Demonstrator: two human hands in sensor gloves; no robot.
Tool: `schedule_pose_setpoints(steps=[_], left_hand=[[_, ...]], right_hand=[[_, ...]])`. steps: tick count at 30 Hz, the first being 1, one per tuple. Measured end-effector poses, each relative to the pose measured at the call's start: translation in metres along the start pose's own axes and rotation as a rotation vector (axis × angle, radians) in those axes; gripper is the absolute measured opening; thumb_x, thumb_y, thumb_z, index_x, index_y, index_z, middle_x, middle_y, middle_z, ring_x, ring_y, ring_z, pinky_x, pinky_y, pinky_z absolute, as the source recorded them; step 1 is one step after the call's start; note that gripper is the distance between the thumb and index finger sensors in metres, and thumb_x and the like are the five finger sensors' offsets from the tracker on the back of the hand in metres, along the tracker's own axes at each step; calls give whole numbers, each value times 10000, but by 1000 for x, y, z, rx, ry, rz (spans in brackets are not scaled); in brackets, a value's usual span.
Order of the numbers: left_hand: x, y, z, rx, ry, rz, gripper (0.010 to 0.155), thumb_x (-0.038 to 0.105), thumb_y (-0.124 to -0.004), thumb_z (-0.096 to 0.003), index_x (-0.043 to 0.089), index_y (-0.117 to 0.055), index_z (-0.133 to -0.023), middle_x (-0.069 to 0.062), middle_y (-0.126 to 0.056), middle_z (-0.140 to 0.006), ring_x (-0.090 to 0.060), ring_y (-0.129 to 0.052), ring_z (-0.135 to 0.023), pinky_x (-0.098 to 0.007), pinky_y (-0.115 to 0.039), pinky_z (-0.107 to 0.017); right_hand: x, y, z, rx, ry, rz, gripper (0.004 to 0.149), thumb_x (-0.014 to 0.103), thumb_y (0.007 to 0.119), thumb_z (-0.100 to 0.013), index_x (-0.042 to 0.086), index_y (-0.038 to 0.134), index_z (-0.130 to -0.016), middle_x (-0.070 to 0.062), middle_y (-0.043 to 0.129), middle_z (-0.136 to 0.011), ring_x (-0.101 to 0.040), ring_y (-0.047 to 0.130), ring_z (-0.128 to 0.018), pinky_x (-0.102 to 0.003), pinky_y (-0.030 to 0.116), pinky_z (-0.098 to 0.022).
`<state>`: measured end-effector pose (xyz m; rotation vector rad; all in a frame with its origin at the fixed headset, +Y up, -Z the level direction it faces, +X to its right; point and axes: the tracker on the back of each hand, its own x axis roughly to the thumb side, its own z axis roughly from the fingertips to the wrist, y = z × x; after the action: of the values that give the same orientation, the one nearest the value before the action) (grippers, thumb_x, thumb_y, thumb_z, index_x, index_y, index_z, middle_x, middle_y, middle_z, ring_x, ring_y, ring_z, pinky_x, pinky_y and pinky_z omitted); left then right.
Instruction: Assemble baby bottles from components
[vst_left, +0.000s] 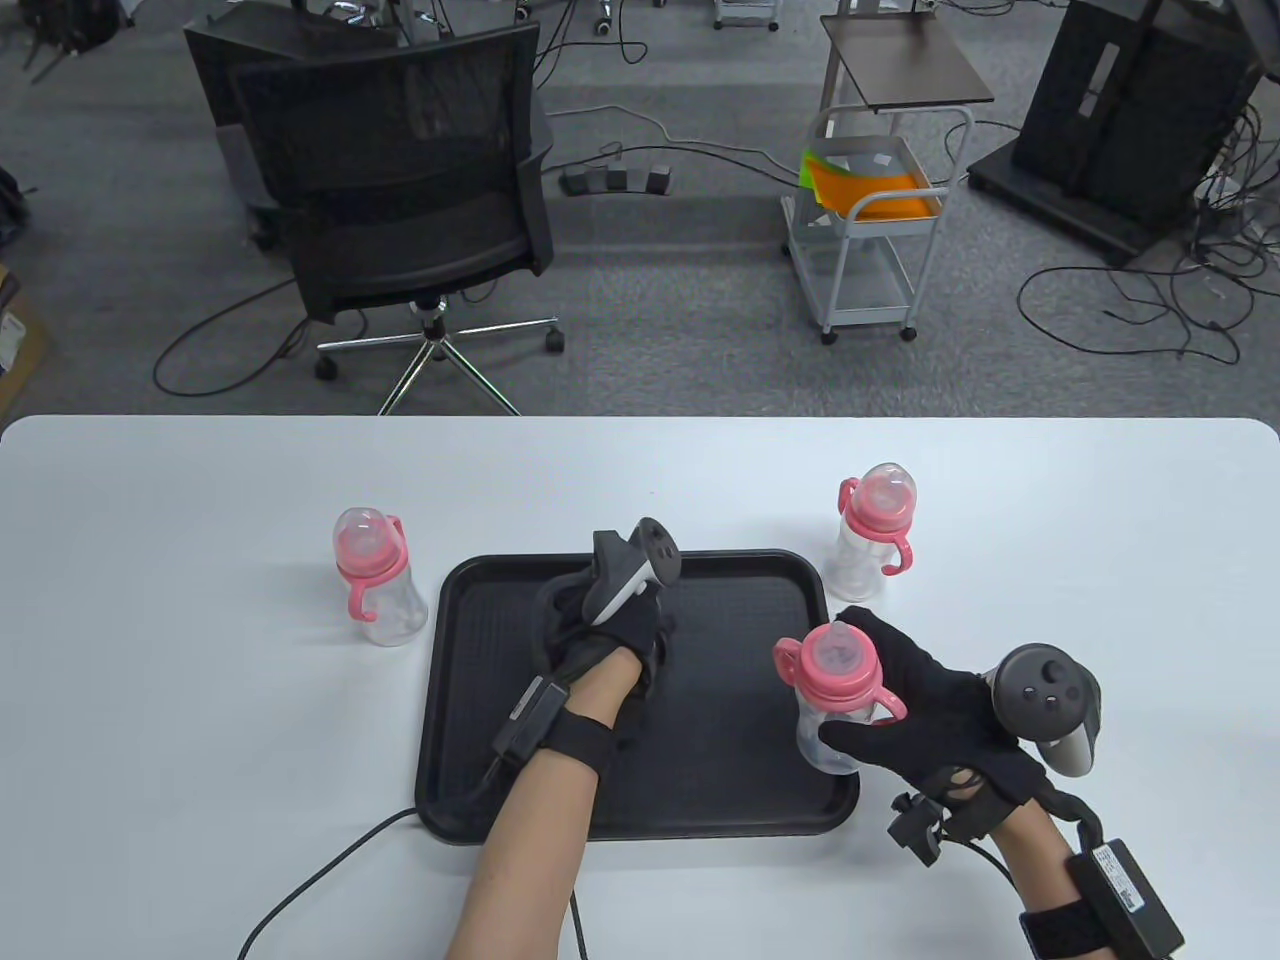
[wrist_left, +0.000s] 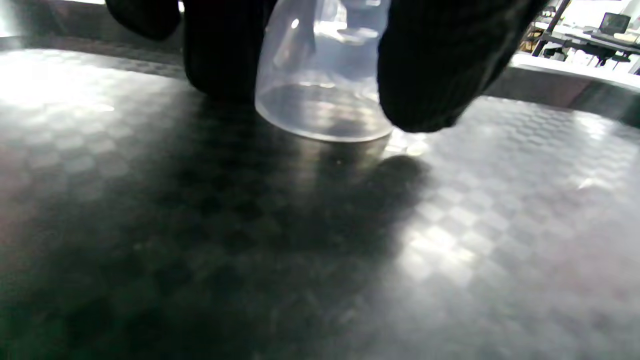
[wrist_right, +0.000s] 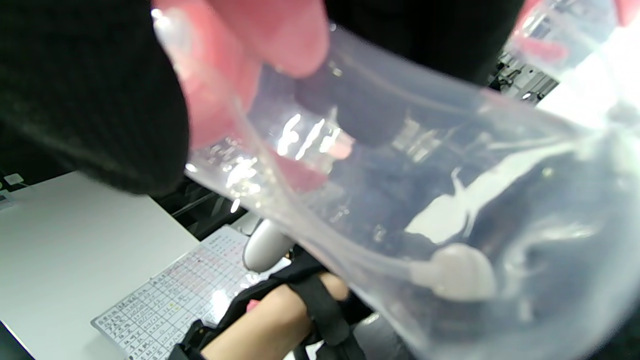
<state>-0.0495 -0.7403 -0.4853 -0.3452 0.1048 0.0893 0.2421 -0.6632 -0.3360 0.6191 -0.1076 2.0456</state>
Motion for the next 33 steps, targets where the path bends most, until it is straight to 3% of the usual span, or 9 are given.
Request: schedule_pose_setpoints(steps=[4, 8, 13, 19, 25, 33], left_hand=[[-1, 6, 7, 89, -6, -71, 764, 586, -987, -423, 413, -619, -1069, -96, -721, -1099, -330, -939, -833, -600, -617, -796], [-13, 28, 30, 131, -133, 83, 770, 587, -984, -420, 360, -638, -1069, -124, -755, -1065, -352, -965, -786, -617, -641, -756], [-35, 69, 79, 256, -306, 224, 779, 607, -974, -418, 324, -650, -1068, -146, -787, -1033, -343, -993, -738, -618, -671, -723], [-51, 102, 136, 342, -557, 478, 785, 618, -973, -424, 299, -662, -1070, -164, -809, -1010, -341, -1008, -695, -630, -678, -707], [-34, 115, 189, 397, -886, 656, 793, 626, -972, -424, 290, -664, -1073, -166, -822, -1002, -334, -1017, -682, -644, -673, -707], [5, 110, 223, 441, -969, 481, 811, 641, -973, -419, 293, -655, -1079, -151, -825, -1006, -320, -1021, -684, -653, -667, -712]], right_hand=[[-1, 1, 0, 5, 4, 9, 991, 481, 1047, -286, 151, 523, -1061, -132, 713, -1013, -389, 885, -878, -587, 806, -648], [-1, 1, 0, -6, 8, 11, 992, 481, 1045, -289, 152, 518, -1062, -131, 708, -1017, -388, 882, -882, -586, 804, -651], [3, 3, 1, -18, 6, 31, 989, 482, 1044, -291, 157, 515, -1061, -126, 706, -1016, -388, 872, -891, -579, 800, -661], [11, 6, 1, -39, -22, 6, 991, 472, 1047, -290, 155, 510, -1061, -129, 697, -1018, -404, 861, -902, -582, 788, -670], [16, 13, 1, -16, -38, 13, 993, 470, 1045, -292, 158, 504, -1063, -128, 691, -1022, -401, 863, -900, -586, 789, -666], [21, 20, 2, 11, -57, 58, 990, 470, 1045, -292, 158, 506, -1062, -127, 692, -1022, -401, 866, -896, -583, 788, -666]])
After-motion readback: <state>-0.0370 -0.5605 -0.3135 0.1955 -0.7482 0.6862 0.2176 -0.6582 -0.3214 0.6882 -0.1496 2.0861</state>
